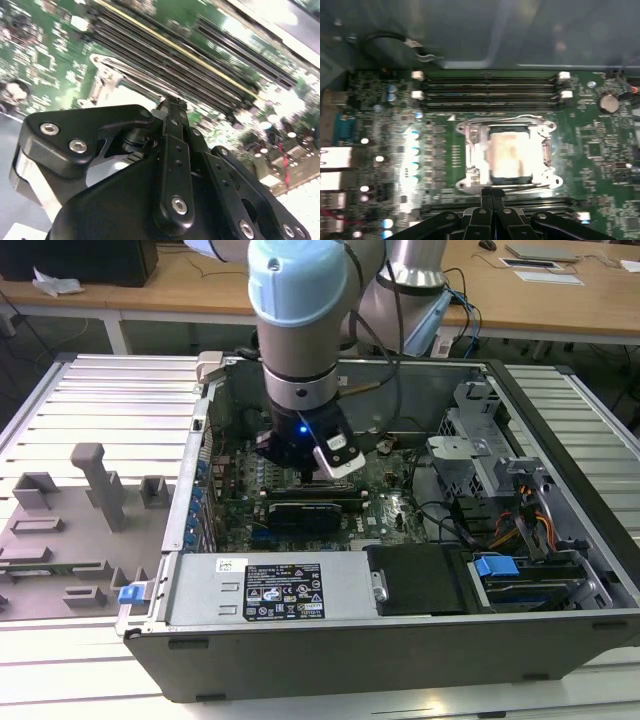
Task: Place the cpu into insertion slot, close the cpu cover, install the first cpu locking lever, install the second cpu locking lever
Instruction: 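Install the second cpu locking lever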
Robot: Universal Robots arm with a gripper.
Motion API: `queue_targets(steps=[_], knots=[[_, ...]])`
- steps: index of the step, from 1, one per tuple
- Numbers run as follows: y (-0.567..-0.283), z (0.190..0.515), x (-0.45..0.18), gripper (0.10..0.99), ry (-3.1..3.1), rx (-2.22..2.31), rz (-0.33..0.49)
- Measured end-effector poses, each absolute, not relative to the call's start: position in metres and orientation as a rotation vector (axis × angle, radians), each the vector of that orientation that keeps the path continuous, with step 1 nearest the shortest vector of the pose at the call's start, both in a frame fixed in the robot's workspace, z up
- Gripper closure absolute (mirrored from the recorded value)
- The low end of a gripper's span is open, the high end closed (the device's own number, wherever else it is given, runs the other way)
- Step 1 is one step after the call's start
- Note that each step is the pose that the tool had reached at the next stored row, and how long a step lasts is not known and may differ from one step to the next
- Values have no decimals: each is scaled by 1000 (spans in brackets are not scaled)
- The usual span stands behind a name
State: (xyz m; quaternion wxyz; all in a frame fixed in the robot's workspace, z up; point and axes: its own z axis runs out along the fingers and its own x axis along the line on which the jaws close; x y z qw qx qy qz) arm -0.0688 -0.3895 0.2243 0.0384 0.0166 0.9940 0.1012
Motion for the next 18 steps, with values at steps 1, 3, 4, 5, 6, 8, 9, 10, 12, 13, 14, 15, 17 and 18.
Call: queue_targets(steps=[1, 3, 4, 5, 6, 8, 9, 10, 12, 13, 14, 15, 17, 18], knots=[[-389, 224, -65, 980, 3051, 51, 309], [-384, 224, -62, 980, 3054, 52, 300], [-379, 224, -60, 980, 3056, 51, 293], [-375, 224, -57, 980, 3058, 51, 288], [-372, 224, -52, 980, 3060, 52, 285], [-369, 224, -47, 980, 3063, 52, 283], [-365, 224, -45, 980, 3063, 52, 282], [-360, 224, -45, 980, 3063, 52, 281], [-357, 224, -45, 980, 3063, 52, 281], [-357, 224, -45, 980, 3063, 52, 281], [-357, 224, -45, 980, 3063, 51, 281], [-357, 224, -45, 980, 3063, 51, 281], [-357, 224, -45, 980, 3063, 52, 281], [-357, 224, -45, 980, 3063, 52, 281]])
